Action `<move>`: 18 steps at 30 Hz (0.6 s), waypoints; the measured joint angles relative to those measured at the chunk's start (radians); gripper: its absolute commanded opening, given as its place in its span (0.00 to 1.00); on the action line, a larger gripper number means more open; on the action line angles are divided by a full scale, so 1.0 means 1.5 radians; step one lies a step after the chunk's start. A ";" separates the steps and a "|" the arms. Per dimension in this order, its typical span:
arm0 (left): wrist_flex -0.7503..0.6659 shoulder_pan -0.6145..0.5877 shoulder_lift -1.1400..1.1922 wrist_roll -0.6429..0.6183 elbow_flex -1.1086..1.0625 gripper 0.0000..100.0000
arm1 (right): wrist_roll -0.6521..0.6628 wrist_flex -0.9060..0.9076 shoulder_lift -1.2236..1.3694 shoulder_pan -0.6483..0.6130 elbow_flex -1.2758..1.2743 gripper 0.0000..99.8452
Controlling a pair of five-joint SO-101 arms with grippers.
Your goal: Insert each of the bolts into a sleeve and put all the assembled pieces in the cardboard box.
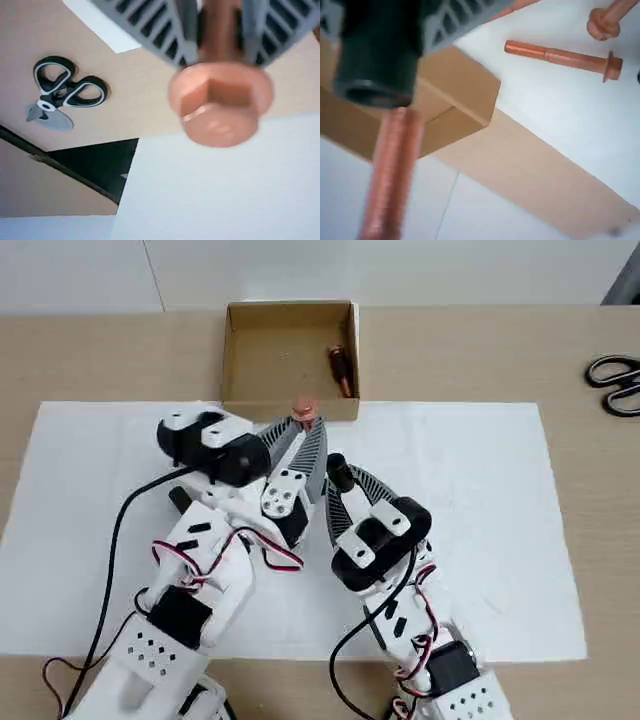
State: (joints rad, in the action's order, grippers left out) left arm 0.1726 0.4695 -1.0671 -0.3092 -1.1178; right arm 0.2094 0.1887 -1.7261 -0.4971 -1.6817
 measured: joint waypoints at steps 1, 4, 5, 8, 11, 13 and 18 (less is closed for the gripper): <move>0.000 0.000 -0.003 0.000 0.000 0.01 | 0.000 0.000 0.000 0.000 0.000 0.00; 0.000 0.001 -0.006 0.000 0.000 0.01 | 0.000 0.000 0.000 0.000 0.000 0.00; 0.000 0.001 -0.006 0.000 0.000 0.01 | 0.000 0.000 0.000 0.000 0.000 0.00; -0.005 0.001 -0.006 0.000 0.000 0.01 | 0.000 0.000 0.000 0.000 0.000 0.00; -0.020 0.001 -0.006 0.000 0.000 0.01 | 0.000 0.000 0.000 0.000 0.000 0.00; -0.023 0.008 -0.006 0.000 0.000 0.01 | 0.000 0.000 0.000 0.000 0.000 0.00; -0.024 0.029 -0.006 0.000 0.000 0.01 | 0.000 0.000 0.000 0.000 0.000 0.00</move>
State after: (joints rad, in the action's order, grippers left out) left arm 0.1373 0.5125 -1.0764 -0.3092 -1.1178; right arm 0.2094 0.1887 -1.7261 -0.4971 -1.6817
